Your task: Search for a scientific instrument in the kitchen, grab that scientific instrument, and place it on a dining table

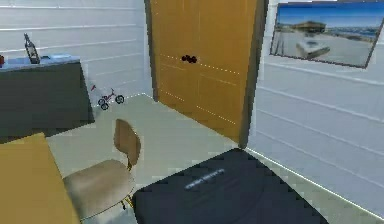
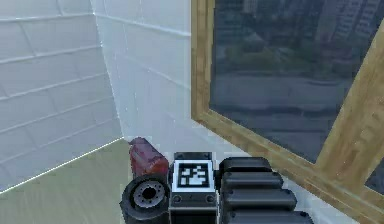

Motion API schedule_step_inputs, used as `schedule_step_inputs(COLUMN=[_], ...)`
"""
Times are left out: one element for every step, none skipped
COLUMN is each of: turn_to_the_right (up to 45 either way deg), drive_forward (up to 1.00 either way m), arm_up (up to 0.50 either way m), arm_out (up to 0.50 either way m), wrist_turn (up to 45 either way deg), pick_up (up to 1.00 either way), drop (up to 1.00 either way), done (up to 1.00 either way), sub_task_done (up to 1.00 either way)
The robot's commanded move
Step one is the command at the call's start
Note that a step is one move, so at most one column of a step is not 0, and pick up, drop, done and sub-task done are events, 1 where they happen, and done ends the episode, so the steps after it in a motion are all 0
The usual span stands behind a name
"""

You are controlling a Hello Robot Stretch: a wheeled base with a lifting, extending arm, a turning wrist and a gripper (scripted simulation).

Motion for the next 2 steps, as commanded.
schedule_step_inputs(turn_to_the_right=[0.0, -45.0], drive_forward=[1.0, 0.0], arm_up=[0.0, 0.0], arm_out=[0.0, 0.0], wrist_turn=[0.0, 0.0], pick_up=[0.0, 0.0], drop=[0.0, 0.0], done=[0.0, 0.0], sub_task_done=[0.0, 0.0])
